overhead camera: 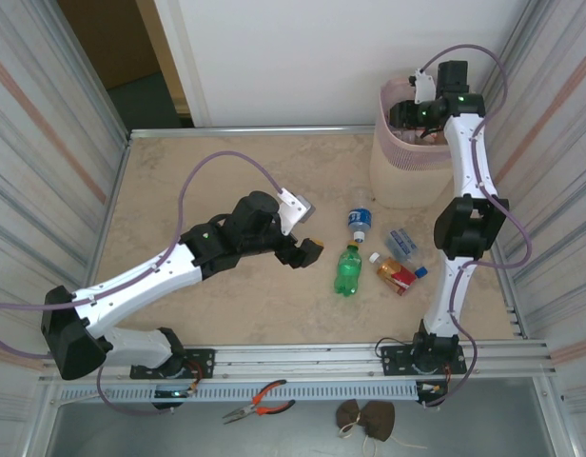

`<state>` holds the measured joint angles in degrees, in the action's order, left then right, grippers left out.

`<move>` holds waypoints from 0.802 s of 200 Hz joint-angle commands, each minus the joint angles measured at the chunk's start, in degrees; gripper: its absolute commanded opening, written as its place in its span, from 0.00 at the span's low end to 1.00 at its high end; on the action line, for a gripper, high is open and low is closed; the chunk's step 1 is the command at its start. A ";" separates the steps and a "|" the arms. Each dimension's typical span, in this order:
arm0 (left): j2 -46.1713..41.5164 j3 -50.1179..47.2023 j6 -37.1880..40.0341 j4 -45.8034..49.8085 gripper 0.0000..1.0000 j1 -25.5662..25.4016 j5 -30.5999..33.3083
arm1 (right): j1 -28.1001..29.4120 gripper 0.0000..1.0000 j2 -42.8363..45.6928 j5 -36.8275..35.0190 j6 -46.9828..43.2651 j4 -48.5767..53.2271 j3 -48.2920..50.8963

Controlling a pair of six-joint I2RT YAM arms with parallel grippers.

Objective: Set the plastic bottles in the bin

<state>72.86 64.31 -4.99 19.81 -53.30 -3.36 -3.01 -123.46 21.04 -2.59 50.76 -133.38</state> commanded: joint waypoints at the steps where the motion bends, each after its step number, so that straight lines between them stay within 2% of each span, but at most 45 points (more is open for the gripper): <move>1: -1.19 -0.66 -0.86 0.23 0.92 0.03 -0.04 | -0.19 0.56 0.29 -2.12 4.19 0.17 -0.61; 49: 1.06 1.37 -0.19 1.17 0.92 -0.01 -1.07 | -0.47 0.68 6.47 -4.18 5.89 0.15 -0.52; 91: 7.24 6.22 0.13 2.77 0.92 0.01 -3.41 | -1.31 0.69 13.68 -3.71 8.13 0.70 2.15; 160: 20.63 15.55 -1.02 6.64 0.87 -0.84 -7.20 | -1.51 0.66 30.35 -2.53 10.07 -5.70 19.16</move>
<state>90.04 75.85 -4.86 23.77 -53.45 -8.36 -4.43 -97.95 17.82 5.54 47.94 -119.42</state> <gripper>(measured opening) 0.877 0.664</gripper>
